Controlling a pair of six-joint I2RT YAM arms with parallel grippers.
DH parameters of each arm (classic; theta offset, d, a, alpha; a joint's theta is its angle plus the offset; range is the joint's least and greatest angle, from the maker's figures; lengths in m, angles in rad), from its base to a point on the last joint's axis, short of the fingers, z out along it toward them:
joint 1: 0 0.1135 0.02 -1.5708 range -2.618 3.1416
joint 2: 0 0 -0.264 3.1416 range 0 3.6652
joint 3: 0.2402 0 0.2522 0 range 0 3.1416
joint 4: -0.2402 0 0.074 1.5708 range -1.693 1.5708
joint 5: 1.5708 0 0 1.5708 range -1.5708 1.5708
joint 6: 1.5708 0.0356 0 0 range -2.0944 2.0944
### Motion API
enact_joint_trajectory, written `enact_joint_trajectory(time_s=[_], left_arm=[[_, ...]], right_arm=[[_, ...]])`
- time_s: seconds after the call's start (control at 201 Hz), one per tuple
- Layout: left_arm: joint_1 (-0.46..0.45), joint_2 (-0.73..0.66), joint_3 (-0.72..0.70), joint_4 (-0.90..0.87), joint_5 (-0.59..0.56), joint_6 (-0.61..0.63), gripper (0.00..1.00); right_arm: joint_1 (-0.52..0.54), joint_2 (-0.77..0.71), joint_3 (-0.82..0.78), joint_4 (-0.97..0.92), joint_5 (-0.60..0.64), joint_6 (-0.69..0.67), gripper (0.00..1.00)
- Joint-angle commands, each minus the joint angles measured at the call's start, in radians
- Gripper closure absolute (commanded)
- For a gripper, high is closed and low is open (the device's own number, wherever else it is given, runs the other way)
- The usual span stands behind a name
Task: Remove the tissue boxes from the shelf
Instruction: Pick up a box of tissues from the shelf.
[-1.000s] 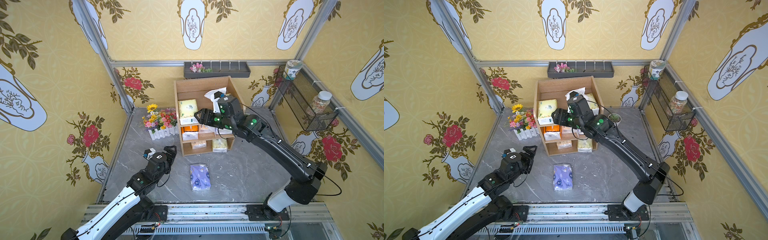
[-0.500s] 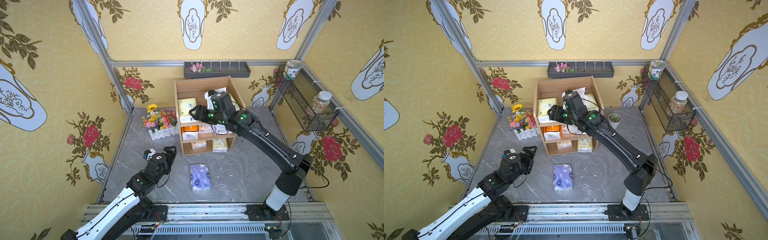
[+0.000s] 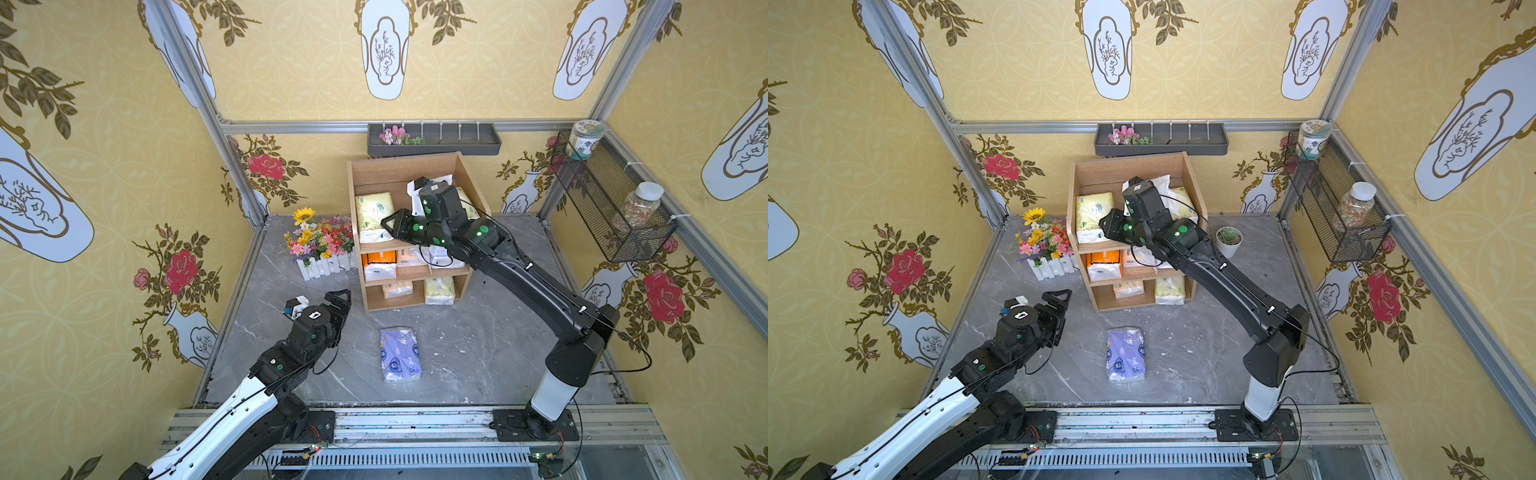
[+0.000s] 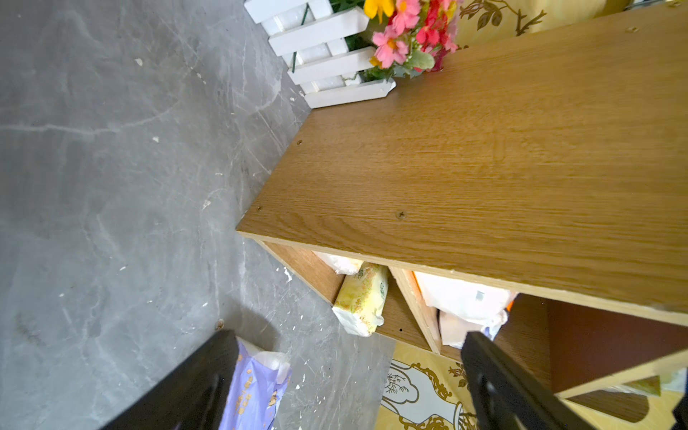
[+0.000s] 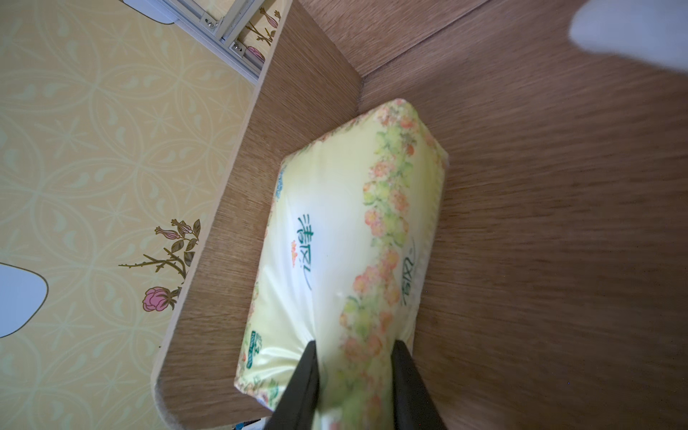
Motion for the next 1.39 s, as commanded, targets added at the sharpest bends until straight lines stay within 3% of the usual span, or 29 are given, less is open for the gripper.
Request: enact_joint_trajectory(time_s=[0.0, 0.229, 0.568, 0.742, 0.871, 0.991, 1.175, 1.389], left_arm=[[-0.001, -0.014, 0.009, -0.007, -0.029, 0.011, 0.0], [-0.001, -0.042, -0.019, 0.026, -0.019, 0.012, 0.0], [-0.001, -0.062, -0.047, 0.12, 0.014, 0.106, 0.0], [0.0, -0.066, -0.117, 0.401, 0.16, 0.218, 0.0], [0.001, -0.086, -0.173, 0.505, 0.212, 0.183, 0.0], [0.001, -0.149, -0.198, 0.465, 0.184, 0.099, 0.0], [0.001, -0.229, -0.238, 0.443, 0.153, -0.028, 0.0], [0.001, -0.217, -0.22, 0.324, 0.316, -0.134, 0.0]], right_arm=[[0.003, -0.018, -0.015, -0.064, -0.045, -0.007, 0.85], [0.002, -0.146, -0.111, -0.029, -0.078, -0.024, 0.98], [0.003, -0.386, -0.254, -0.189, -0.216, -0.121, 1.0], [0.005, -0.535, -0.394, -0.212, -0.33, -0.142, 1.0], [0.005, -0.598, -0.467, -0.254, -0.387, -0.145, 1.0], [0.011, -0.635, -0.531, -0.313, -0.331, -0.142, 1.0], [0.038, -0.66, -0.663, -0.188, -0.314, -0.062, 1.0], [0.039, -0.61, -0.726, -0.051, -0.337, -0.008, 1.0]])
